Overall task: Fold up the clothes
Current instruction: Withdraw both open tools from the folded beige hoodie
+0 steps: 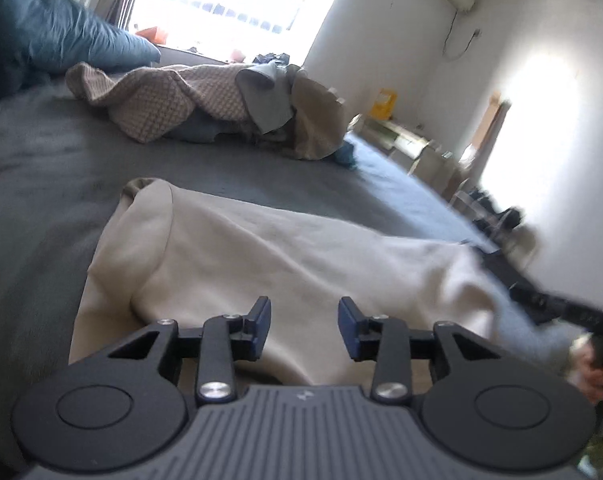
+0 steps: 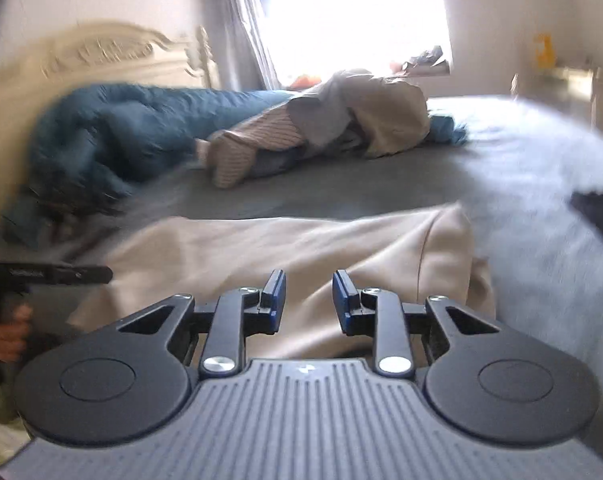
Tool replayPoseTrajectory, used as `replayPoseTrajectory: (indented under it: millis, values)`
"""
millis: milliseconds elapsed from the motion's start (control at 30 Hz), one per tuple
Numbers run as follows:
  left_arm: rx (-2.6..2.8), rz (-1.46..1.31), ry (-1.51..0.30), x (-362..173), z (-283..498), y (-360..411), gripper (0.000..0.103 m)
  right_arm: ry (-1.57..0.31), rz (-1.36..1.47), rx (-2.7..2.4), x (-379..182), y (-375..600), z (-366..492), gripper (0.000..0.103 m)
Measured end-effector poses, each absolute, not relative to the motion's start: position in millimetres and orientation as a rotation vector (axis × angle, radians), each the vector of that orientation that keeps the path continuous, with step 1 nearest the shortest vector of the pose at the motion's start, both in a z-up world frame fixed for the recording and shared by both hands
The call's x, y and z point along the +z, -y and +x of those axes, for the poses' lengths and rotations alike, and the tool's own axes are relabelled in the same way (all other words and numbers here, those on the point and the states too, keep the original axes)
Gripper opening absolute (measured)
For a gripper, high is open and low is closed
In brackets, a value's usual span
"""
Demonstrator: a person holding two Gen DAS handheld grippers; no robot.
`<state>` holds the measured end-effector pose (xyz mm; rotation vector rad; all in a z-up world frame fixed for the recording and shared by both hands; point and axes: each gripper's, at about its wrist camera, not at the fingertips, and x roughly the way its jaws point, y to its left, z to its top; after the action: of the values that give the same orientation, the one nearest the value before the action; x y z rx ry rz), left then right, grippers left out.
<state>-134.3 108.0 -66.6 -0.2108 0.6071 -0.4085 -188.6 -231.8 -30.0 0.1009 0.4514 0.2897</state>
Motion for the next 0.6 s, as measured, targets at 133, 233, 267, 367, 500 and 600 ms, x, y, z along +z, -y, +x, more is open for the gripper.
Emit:
replayPoseTrajectory:
  millis: [133,233,267,367,500,600]
  values:
    - [-0.277,-0.178,-0.668,-94.5,-112.4,-107.3,0.038,-0.521,-0.049,0.198,-56.9,212.0,-169.3,0.024]
    - [-0.285,-0.215,-0.655,-105.0,-115.1,-118.6,0.039,-0.643,-0.104,0.133,-97.2,215.3,-167.6,0.021]
    - [-0.286,-0.204,-0.648,-105.7,-116.5,-119.0,0.039,-0.647,-0.108,0.127,-109.1,219.1,-171.4,0.021]
    - [-0.281,-0.171,-0.638,-105.6,-118.2,-115.9,0.039,-0.655,-0.093,0.118,-103.1,221.3,-174.3,0.021]
    - [-0.275,-0.149,-0.635,-104.5,-119.7,-113.5,0.040,-0.624,-0.077,0.118,-69.0,226.6,-176.2,0.022]
    - [-0.267,-0.144,-0.633,-104.8,-120.2,-111.1,0.042,-0.498,-0.037,0.110,-41.9,232.0,-171.1,0.022]
